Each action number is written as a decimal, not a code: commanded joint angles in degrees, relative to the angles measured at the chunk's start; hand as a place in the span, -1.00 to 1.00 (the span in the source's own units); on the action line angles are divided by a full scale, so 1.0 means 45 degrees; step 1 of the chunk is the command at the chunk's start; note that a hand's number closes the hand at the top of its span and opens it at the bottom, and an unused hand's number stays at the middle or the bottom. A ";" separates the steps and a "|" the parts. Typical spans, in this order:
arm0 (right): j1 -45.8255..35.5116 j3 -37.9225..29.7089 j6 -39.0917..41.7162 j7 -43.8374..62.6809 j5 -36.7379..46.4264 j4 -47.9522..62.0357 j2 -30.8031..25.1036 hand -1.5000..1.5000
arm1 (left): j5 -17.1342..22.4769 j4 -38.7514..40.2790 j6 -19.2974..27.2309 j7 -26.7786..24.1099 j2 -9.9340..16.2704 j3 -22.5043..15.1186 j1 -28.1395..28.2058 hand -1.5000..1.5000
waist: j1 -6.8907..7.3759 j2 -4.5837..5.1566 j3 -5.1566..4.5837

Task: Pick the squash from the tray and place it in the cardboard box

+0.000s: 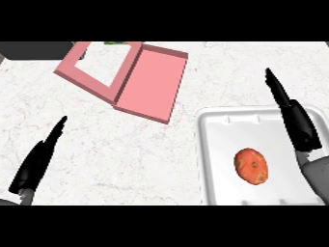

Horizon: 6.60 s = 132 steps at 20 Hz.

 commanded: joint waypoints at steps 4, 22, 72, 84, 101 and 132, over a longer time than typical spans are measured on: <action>0.2365 0.0783 0.0552 0.0759 -0.0658 -0.0993 0.0814 -1.00 | 0.0414 -0.1160 -0.0511 -0.0699 -0.1518 -0.0199 -0.1816 0.00 | -0.0528 -0.0088 -0.0045; 0.7842 0.1621 -0.3252 0.3871 0.8658 -0.8577 -0.6264 -1.00 | 0.1579 -0.2126 -0.1761 -0.1074 -0.1971 0.0006 -0.1773 0.00 | -0.0644 -0.0221 -0.0113; 0.5406 0.1154 0.6632 0.8287 1.1237 -0.7645 0.0365 -1.00 | -0.1576 -0.1997 -0.3983 -0.1098 -0.5043 0.1587 -0.1369 0.00 | 0.0015 -0.0055 -0.0034; 0.4028 0.0731 0.6600 0.7368 1.2882 -0.4463 0.2057 -1.00 | -0.1392 -0.0901 -0.4920 -0.1339 -0.5165 0.2813 -0.2190 0.00 | 0.0039 -0.0027 -0.0035; 0.4463 0.0330 0.5093 0.5248 1.4637 -0.3499 0.1974 1.00 | -0.2171 -0.0907 -0.4796 -0.0626 -0.5754 0.2718 -0.2711 0.00 | -0.0029 -0.0034 -0.0032; -0.5677 -0.1902 0.9910 -0.9895 0.4058 -0.0044 -0.2690 1.00 | -0.1590 -0.1862 -0.5395 -0.0574 -0.5386 0.3163 -0.2259 0.00 | 0.0195 -0.0032 -0.0040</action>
